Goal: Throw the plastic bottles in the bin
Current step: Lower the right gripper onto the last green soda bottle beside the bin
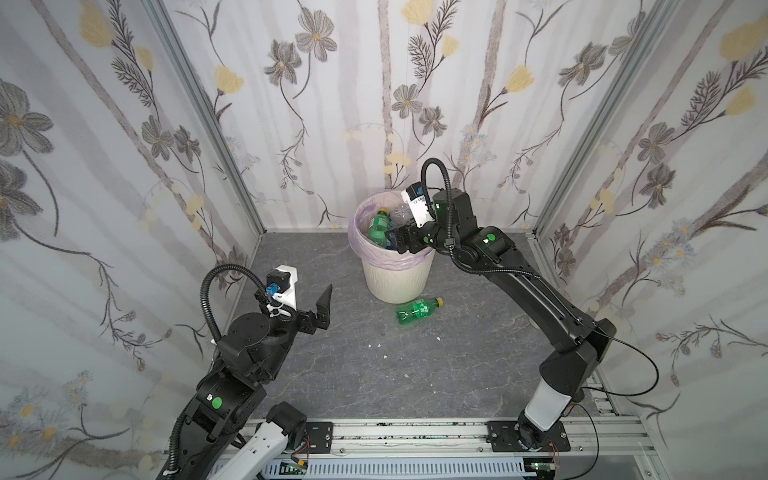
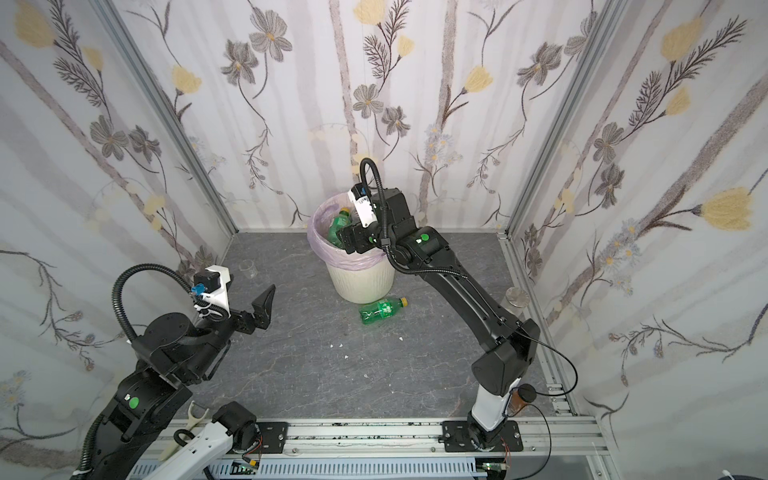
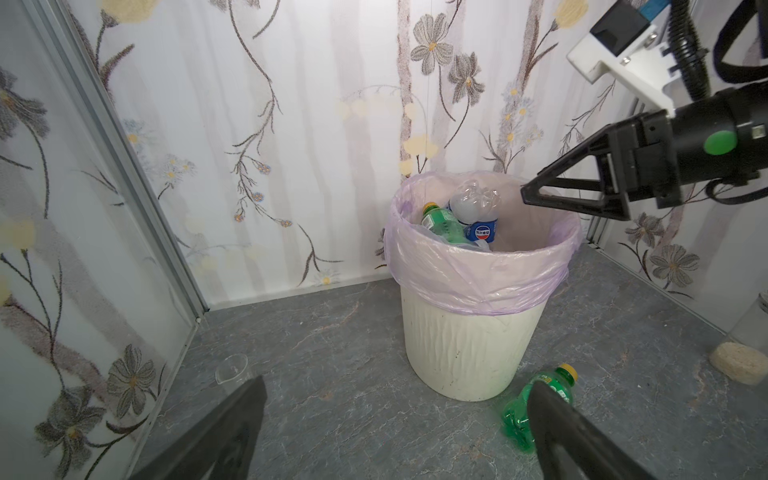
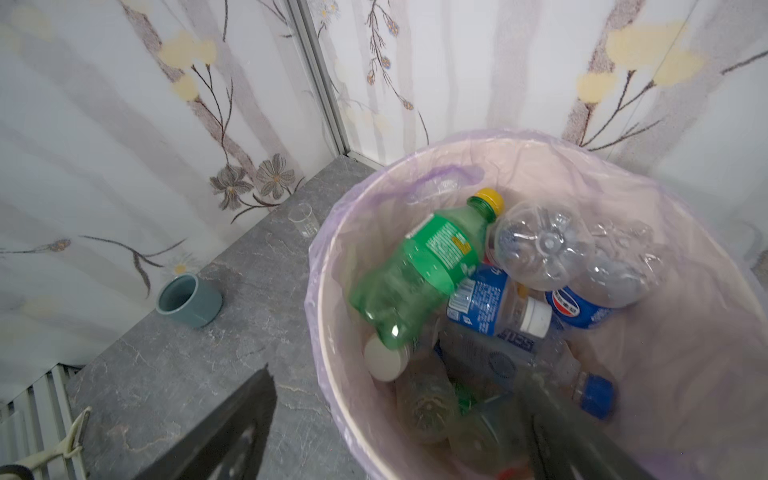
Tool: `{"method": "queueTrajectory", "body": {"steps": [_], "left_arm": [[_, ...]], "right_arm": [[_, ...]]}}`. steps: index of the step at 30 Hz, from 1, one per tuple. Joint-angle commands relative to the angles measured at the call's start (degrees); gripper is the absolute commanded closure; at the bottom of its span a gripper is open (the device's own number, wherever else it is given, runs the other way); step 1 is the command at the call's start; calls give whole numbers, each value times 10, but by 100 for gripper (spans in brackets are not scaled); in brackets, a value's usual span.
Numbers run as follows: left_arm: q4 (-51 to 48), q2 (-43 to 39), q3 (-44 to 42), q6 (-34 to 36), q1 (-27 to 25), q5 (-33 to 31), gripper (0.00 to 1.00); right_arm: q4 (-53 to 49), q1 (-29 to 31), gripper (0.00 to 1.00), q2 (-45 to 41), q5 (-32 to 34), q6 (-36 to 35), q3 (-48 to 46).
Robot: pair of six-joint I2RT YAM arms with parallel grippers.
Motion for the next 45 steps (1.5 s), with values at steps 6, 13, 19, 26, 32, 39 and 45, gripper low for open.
{"method": "queueTrajectory", "body": {"steps": [6,13,19,26,32,39,45], "left_arm": [[-1,33,-10,0,0,2,0],[1,36,-19,4,0,-21,0],[2,44,-17,7,0,-19,0],[2,29,-25,-6,0,-17,0],[3,7,-37,-6,0,-24,0],[3,10,-43,9,0,-30,0],[2,17,-52,18,0,-32,0]], "right_arm": [[151,-1,10,-154,70,42,-243],[294,-1,14,-309,160,287,-523],[296,-2,13,-290,181,444,-628],[387,-3,13,-176,106,503,-628],[428,-6,14,-70,75,560,-607],[456,-16,20,19,41,570,-575],[423,-27,23,52,38,540,-549]]}}
